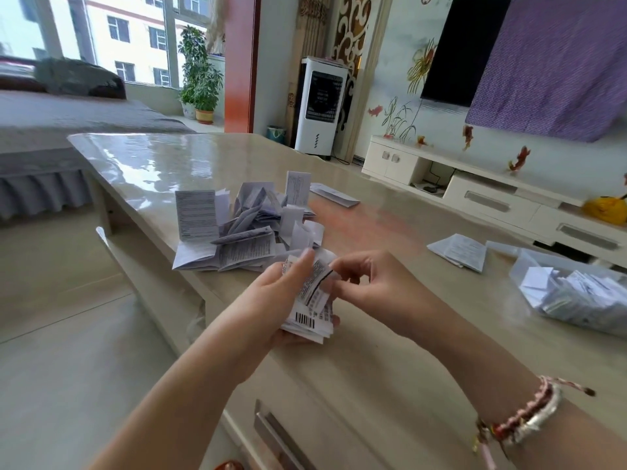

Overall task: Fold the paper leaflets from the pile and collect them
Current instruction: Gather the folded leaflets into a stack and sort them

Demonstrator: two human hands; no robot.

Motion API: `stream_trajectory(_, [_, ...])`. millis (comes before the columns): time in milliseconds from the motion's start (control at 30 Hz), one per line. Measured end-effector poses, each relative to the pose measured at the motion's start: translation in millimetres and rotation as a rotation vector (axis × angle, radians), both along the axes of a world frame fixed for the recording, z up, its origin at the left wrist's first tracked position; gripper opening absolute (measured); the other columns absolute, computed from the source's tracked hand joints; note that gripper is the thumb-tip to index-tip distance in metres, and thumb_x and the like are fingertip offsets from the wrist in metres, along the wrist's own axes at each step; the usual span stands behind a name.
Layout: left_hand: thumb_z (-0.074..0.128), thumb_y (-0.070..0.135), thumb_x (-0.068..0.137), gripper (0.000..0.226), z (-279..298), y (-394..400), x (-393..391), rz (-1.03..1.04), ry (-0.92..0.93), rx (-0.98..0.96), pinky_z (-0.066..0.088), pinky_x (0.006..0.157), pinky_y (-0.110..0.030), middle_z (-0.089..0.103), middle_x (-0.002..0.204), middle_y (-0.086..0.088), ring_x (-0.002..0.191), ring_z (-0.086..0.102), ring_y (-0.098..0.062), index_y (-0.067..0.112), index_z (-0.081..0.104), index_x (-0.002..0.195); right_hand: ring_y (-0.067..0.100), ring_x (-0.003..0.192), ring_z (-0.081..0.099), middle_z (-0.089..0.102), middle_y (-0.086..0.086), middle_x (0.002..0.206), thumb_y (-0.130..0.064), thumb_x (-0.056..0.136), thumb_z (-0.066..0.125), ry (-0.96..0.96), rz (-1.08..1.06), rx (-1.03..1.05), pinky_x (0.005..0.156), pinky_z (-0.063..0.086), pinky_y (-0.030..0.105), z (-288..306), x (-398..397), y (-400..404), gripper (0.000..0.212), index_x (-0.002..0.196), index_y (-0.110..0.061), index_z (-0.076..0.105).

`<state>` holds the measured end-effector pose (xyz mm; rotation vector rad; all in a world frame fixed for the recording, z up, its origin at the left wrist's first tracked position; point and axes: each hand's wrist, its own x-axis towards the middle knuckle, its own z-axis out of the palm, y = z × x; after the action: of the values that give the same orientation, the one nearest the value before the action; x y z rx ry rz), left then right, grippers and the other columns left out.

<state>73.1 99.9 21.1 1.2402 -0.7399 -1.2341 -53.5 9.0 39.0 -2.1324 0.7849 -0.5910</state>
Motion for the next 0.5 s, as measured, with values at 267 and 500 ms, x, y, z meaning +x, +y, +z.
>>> stream_trajectory(267, [0.051,0.014,0.098,0.022,-6.0,3.8,14.6,0.034,-0.021,0.031,0.06,0.066,-0.038,0.072,0.102,-0.017,0.09,0.071,-0.033,0.016,0.057,0.119,0.01,0.087,0.058,0.062,0.002,0.1,-0.027,0.088,0.066,-0.049,-0.287,0.016,0.072,0.047,0.02,-0.8,31.9,-30.6,0.021,0.106,-0.019,0.06])
stream_trajectory(500, [0.046,0.013,0.1,0.022,-6.2,-1.7,13.7,0.039,-0.003,0.055,0.06,0.067,-0.04,0.07,0.096,-0.016,0.074,0.07,-0.027,0.014,0.055,0.12,0.012,0.072,0.059,0.063,-0.004,0.077,-0.018,0.093,0.059,0.017,-0.425,-0.365,0.066,0.05,0.027,-1.7,34.9,-43.8,0.009,0.085,-0.016,0.063])
